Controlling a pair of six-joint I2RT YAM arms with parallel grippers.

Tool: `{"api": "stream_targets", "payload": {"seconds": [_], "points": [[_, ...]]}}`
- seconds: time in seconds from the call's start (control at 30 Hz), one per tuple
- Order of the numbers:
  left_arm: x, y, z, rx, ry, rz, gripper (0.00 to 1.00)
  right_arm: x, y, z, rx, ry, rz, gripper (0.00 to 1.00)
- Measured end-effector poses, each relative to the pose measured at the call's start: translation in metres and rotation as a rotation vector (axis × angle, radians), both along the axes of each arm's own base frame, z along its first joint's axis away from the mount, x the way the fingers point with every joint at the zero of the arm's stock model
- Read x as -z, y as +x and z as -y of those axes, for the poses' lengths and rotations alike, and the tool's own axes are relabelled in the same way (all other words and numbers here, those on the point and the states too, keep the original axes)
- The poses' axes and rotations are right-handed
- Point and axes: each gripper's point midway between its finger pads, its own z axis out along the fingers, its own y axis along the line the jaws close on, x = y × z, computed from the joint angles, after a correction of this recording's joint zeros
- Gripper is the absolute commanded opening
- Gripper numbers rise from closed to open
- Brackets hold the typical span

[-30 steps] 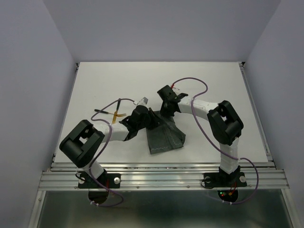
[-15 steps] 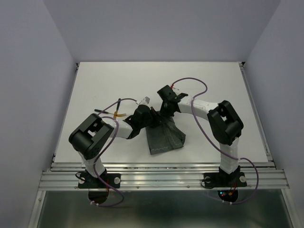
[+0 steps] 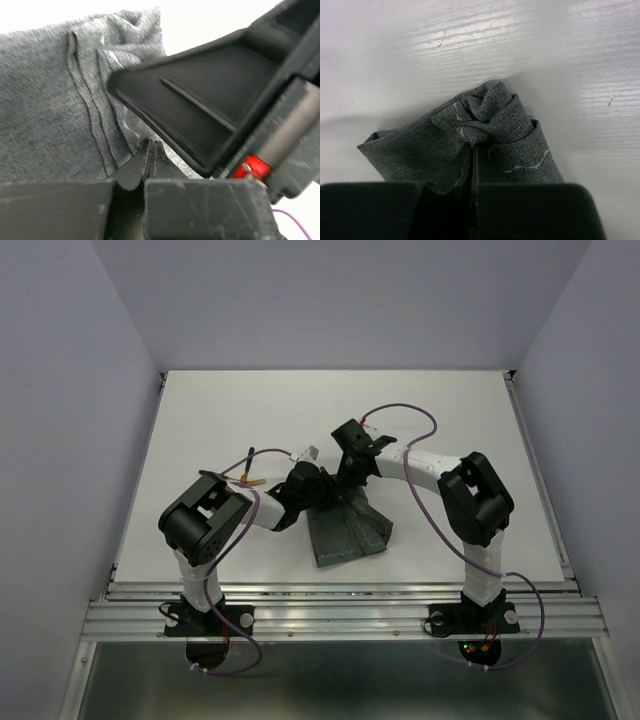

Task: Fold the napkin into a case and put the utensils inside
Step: Fold the lower triangle-folded napkin at the center of the board.

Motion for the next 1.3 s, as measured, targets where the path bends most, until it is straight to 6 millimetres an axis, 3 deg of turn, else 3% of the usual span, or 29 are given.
{"api": "stream_targets", "payload": {"seconds": [0.1, 0.27, 0.5, 0.57, 0.83, 0.97, 1.13, 1.3], "points": [[0.001, 0.003, -0.002, -0.008, 0.002, 0.001, 0.00, -0.003, -0.004, 0.002, -0.002, -0.002, -0.008, 0.06], [0.004, 0.003, -0.002, -0.009, 0.006, -0.001, 0.00, -0.014, -0.010, 0.006, -0.006, -0.001, -0.009, 0.24], [0.004, 0.006, -0.005, -0.016, 0.008, 0.000, 0.00, -0.043, -0.016, 0.012, -0.009, 0.018, 0.025, 0.31], [0.005, 0.007, -0.006, -0.020, 0.009, -0.001, 0.00, -0.054, -0.020, 0.015, -0.012, 0.025, 0.038, 0.37], [0.011, 0.010, -0.011, -0.030, 0.020, -0.012, 0.00, -0.066, -0.035, 0.031, -0.015, 0.013, 0.054, 0.44], [0.012, 0.010, -0.011, -0.030, 0.020, -0.014, 0.00, -0.066, -0.052, 0.057, 0.009, -0.007, 0.052, 0.45], [0.014, 0.010, -0.011, -0.027, 0.019, -0.017, 0.00, -0.059, -0.068, 0.093, 0.047, -0.023, 0.038, 0.62], [0.014, 0.011, -0.012, -0.026, 0.015, -0.019, 0.00, -0.036, -0.093, 0.097, -0.027, -0.020, -0.031, 0.64]]}}
